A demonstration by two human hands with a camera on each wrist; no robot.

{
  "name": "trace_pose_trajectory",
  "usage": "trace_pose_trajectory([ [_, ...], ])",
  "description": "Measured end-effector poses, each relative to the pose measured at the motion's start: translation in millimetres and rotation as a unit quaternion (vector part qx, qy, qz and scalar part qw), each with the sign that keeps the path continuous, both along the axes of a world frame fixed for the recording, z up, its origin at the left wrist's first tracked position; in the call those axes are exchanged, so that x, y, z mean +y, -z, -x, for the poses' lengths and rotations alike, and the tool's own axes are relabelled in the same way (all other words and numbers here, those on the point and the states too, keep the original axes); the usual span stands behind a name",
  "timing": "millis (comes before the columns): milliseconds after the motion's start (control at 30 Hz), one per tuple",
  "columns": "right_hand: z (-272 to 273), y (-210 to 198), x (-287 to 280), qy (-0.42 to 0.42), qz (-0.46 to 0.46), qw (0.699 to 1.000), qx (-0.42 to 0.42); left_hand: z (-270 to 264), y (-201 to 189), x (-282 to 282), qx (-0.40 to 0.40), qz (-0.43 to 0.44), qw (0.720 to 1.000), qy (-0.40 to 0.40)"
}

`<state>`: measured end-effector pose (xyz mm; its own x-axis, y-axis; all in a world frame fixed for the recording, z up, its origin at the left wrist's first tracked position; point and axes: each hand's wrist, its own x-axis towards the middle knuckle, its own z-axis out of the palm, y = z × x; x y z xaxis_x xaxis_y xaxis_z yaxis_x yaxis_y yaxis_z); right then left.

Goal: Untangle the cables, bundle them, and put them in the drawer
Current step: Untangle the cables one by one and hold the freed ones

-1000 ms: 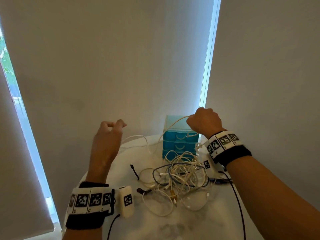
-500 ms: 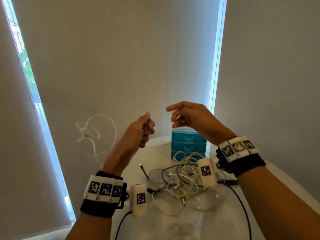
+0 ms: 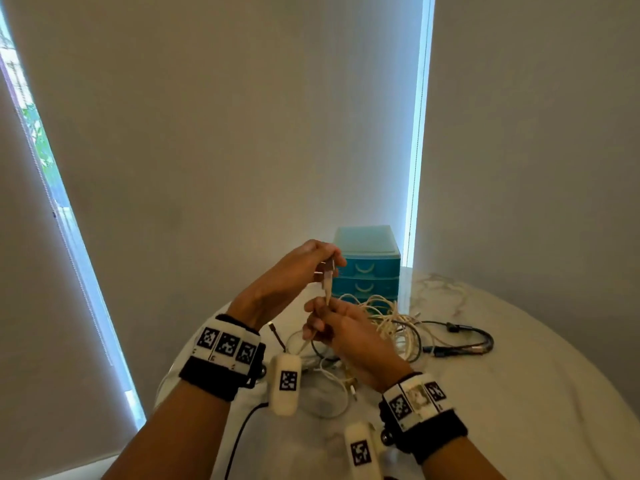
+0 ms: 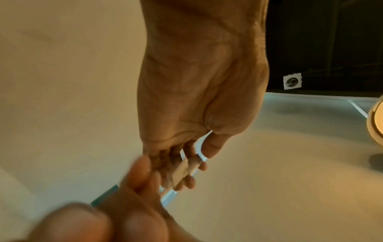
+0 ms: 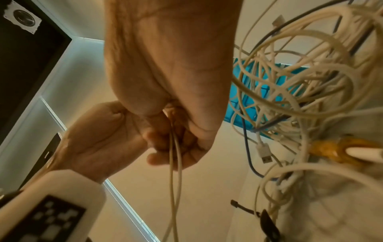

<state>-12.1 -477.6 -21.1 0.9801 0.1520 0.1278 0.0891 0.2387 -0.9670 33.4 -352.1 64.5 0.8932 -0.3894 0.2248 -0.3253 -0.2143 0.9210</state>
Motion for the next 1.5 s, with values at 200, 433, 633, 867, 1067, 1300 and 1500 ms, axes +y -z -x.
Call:
trace_pose_trajectory([
  [200,-23,-11,-17,0.053,-0.301,0.952,0.029,2,43,36,0.073,-0.217,0.971,0.074],
  [433,-63,-52,-68,0.162,-0.324,0.932,-0.001,-18,52,100,-0.071,-0.171,0.983,0.006],
  [633,-66,-80,-121,0.275,-0.278,0.920,-0.008,-32,55,172,-0.029,-0.168,0.983,-0.060],
  [867,-56,-80,-93,0.158,-0.192,0.968,-0.042,-86,59,268,-0.039,-0.548,0.776,-0.310],
  [1067,-44,-71,-22,0.028,0.005,0.999,-0.031,-74,7,203,-0.002,-0.578,0.806,-0.129],
  [1300,-30,-59,15,0.008,0.079,0.996,-0.030,-30,-23,62,-0.085,-0.152,0.984,0.019],
  [1500,-25,-58,17,0.012,0.080,0.995,-0.052,-30,-25,20,-0.119,-0.041,0.992,0.002],
])
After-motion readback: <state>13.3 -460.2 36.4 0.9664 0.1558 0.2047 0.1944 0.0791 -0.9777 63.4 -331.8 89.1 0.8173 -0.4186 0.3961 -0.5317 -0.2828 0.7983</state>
